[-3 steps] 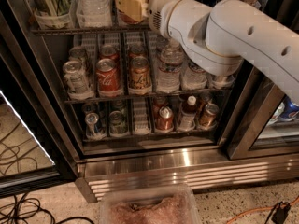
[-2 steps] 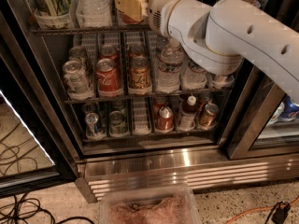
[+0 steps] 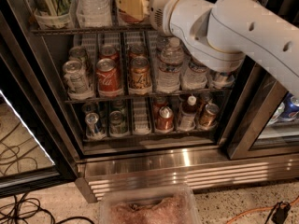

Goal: Pick coke can from top shelf of fridge

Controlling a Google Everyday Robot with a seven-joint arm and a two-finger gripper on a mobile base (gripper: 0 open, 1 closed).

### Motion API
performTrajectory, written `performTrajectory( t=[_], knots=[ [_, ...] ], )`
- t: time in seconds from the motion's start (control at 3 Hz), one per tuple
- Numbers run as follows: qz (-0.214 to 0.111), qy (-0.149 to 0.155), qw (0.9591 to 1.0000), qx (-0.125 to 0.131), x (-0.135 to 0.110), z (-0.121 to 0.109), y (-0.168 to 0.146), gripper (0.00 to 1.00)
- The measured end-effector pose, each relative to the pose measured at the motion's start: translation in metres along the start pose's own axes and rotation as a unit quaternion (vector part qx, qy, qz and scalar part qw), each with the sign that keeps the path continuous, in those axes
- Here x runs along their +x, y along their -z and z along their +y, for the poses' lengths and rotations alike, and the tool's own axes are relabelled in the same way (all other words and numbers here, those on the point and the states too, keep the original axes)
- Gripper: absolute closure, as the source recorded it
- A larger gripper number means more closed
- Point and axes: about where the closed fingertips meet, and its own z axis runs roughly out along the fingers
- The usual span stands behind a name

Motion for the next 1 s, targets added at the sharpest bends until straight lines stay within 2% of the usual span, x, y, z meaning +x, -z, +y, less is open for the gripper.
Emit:
performTrajectory(
  t=[0.33,0.67,1.0],
  knots=[
    [-0.012,0.021,0.9997,0.002,-0.018,-0.005,0.008,1.0],
    [-0.01,0.035,0.9993,-0.001,-0.024,-0.003,0.021,1.0],
    [0.005,0.04,0.9991,-0.011,-0.023,0.009,0.032,1.0]
  ],
)
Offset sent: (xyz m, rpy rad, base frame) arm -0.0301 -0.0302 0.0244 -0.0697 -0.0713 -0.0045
